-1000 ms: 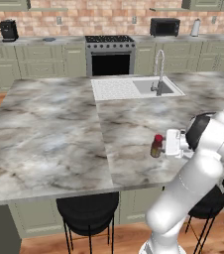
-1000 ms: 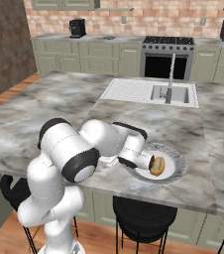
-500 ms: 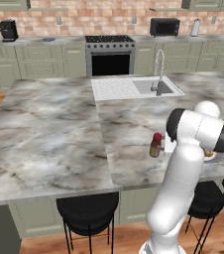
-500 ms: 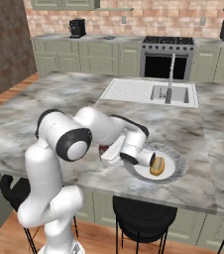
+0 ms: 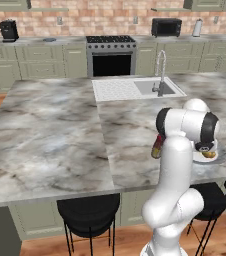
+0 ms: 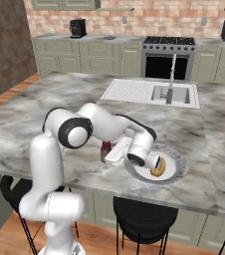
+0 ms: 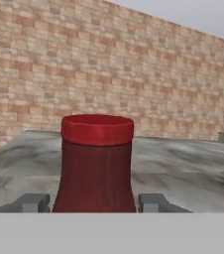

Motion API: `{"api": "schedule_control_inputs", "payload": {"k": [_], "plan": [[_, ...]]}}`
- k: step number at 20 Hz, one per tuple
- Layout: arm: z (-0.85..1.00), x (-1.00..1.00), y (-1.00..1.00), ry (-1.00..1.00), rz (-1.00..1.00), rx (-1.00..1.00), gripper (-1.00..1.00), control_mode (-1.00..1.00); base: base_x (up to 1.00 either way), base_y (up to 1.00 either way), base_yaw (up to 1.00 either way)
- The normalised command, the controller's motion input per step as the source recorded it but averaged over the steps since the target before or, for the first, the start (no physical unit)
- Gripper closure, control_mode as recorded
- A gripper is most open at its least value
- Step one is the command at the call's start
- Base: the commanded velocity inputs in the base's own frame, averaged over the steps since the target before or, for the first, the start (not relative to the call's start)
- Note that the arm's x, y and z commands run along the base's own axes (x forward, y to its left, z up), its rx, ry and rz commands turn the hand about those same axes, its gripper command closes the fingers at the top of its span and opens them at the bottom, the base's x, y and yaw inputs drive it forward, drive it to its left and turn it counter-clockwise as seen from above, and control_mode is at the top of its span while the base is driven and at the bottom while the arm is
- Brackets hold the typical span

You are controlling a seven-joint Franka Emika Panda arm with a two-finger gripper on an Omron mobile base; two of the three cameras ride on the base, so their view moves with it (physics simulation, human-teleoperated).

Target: Move the hot dog bun to the plate on the dining table and place the condiment next to that plate. Then navigate to the fridge and take the sausage and place it on the plate as well.

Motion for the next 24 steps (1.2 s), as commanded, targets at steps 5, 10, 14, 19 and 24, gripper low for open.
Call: {"api": "schedule_control_inputs", "payload": {"k": [5,10,14,19,24], "plan": [[0.04,-0.04,0.10,-0.03,0.00,0.00,-1.00,-1.00,0.00,0.00,0.00],[0.21,-0.01,0.06,0.00,-0.01,0.00,-1.00,-1.00,0.00,0.00,0.00],[0.35,-0.24,0.03,0.00,-0.06,0.00,-1.00,-1.00,0.00,0.00,0.00],[0.57,-0.44,0.08,0.00,-0.12,0.00,-1.00,-1.00,0.00,0.00,0.00],[0.81,-0.42,0.20,0.00,-0.15,-0.03,-1.00,-1.00,0.00,0.00,0.00]]}}
